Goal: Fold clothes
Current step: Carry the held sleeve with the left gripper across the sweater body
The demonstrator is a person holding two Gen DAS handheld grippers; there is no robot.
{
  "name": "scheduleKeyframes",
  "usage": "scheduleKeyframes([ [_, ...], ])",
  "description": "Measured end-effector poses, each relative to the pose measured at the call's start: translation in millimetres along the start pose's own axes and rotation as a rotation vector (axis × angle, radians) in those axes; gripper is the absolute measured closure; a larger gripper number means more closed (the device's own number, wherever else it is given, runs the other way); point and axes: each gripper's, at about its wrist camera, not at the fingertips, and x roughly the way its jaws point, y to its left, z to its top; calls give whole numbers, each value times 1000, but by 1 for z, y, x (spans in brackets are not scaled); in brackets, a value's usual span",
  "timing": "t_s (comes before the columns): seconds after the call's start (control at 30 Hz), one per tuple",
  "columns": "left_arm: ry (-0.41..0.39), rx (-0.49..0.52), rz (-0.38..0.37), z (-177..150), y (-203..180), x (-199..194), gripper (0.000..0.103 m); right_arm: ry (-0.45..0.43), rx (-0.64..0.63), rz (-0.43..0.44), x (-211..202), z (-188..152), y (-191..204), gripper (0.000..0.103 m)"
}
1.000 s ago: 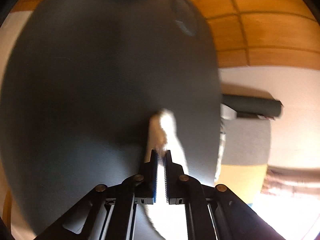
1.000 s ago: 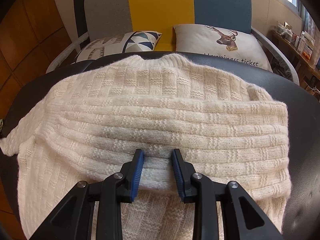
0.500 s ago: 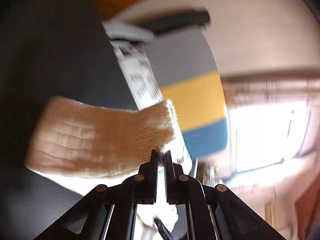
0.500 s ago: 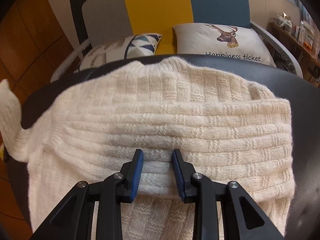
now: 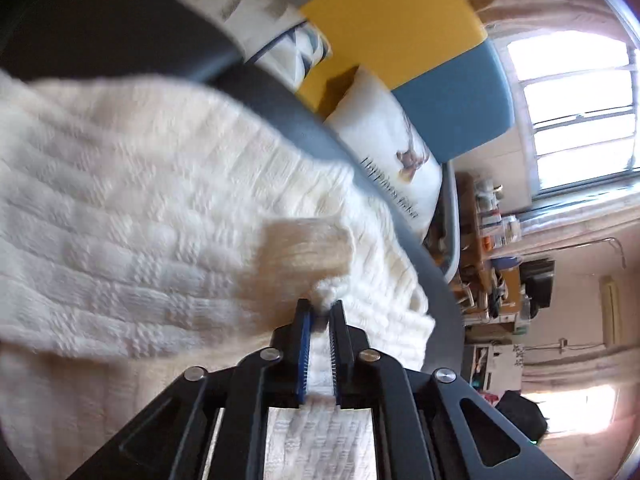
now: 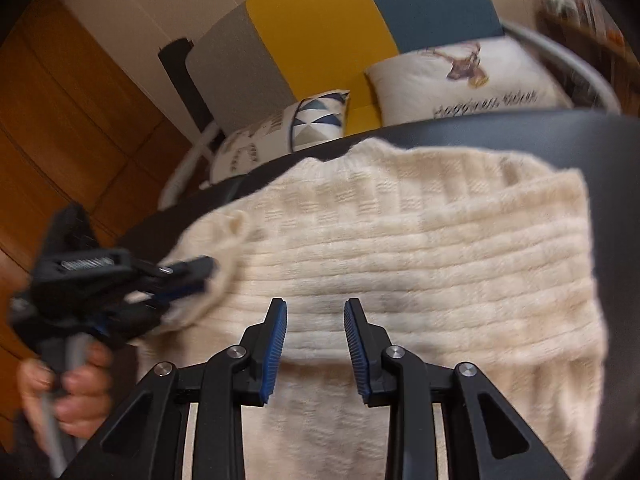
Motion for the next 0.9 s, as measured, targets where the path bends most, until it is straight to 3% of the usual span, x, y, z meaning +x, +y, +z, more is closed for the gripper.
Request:
scheduleKeyframes([
  [0.07, 25, -24, -34, 0, 6, 1, 80, 11, 57, 68, 3, -1, -1, 73],
  [0.13, 36, -61, -80, 3, 12, -5, 78, 23, 114, 137, 5, -3, -3, 73],
  [0.27, -25, 2, -110, 2, 15, -51, 73, 45, 229, 269, 11, -6, -6, 73],
  [0.37, -74, 2, -158, -11, 36, -90, 70, 39, 317, 261, 30, -13, -5, 73],
  [0.5, -147, -142, -185, -24, 102, -142, 67, 31, 434, 249, 55, -23, -4, 73],
  [0.6, -208, -266, -206, -30, 150, -161, 67, 22, 521, 240, 74, -30, -3, 73],
  [0.7, -233, -366, -239, -34, 185, -163, 66, -52, 573, 238, 78, -33, 2, 73],
  [0.73, -247, -399, -253, -35, 194, -162, 66, -68, 582, 238, 80, -34, 5, 73],
  [0.83, -254, -487, -323, -34, 212, -153, 66, -45, 457, 186, 88, -26, 25, 73],
  [0.9, -257, -533, -353, -32, 218, -144, 65, -4, 356, 112, 91, -20, 41, 97],
])
